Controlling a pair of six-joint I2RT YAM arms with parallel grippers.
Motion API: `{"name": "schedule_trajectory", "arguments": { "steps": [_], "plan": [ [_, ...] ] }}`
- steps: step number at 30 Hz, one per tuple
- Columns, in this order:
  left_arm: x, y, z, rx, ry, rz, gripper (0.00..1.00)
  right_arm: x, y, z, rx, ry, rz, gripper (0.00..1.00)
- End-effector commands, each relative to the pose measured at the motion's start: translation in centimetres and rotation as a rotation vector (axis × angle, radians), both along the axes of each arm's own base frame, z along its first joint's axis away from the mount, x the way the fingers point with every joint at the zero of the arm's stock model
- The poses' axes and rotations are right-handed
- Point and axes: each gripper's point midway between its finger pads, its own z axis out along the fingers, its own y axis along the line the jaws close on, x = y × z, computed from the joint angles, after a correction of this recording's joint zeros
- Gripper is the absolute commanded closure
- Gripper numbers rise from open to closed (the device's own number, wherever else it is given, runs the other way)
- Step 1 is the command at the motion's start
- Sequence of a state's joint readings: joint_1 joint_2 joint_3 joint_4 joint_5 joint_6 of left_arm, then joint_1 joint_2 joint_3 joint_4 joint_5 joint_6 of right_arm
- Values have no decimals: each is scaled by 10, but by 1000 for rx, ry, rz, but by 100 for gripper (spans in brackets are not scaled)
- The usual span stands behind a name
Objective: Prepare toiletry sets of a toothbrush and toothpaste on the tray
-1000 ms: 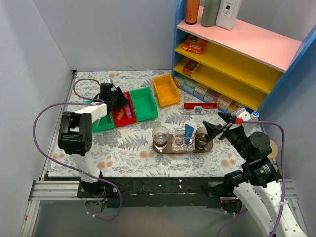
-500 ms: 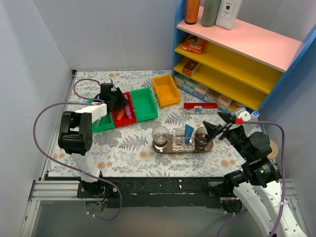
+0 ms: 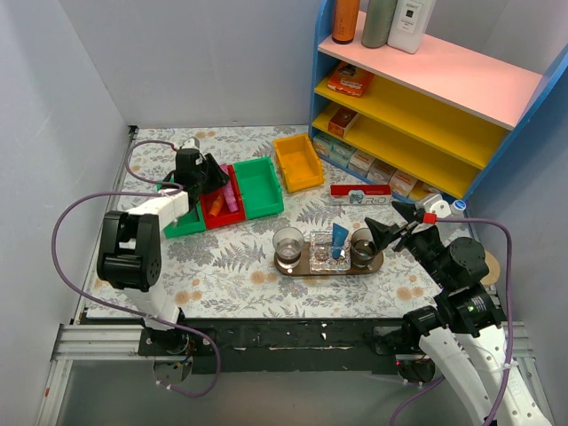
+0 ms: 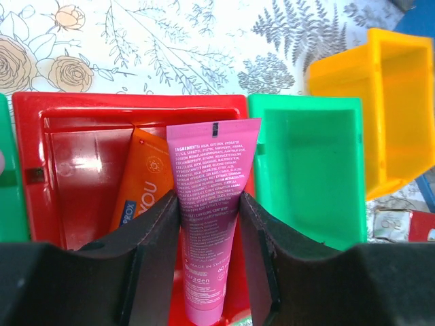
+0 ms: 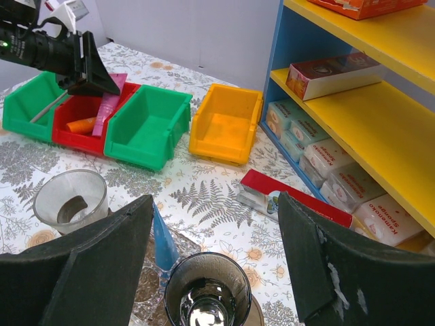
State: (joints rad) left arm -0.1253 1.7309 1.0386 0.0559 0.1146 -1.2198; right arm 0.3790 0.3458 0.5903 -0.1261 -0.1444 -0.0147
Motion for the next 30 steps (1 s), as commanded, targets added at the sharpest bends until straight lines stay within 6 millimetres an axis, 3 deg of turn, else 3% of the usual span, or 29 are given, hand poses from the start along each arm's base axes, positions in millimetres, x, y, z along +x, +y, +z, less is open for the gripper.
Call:
{"name": "schedule_trajectory", "arguments": {
  "steps": [1, 7, 13, 20, 25, 29, 30],
  "plan": [
    [2, 4, 63, -6, -182, 3, 100, 1, -2, 6, 13, -31, -8, 19],
    [-7, 8, 80, 23, -245, -5, 100, 0, -1, 8, 15, -31, -3, 19],
    [-21, 14, 109, 63, -356, -12, 100, 2, 0, 8, -13, -19, 0, 20],
    [-38, 17, 143, 98, -476, -32, 100, 0, 5, 32, -32, -30, 39, 22],
    [-52, 5, 172, 82, -581, -104, 100, 9, 17, 38, -32, 33, 77, 27],
    [-69, -15, 183, 98, -653, -193, 100, 11, 32, 49, -25, 79, 152, 27],
    [-72, -20, 186, 111, -673, -213, 100, 15, 35, 44, -14, 136, 154, 28]
  ]
}}
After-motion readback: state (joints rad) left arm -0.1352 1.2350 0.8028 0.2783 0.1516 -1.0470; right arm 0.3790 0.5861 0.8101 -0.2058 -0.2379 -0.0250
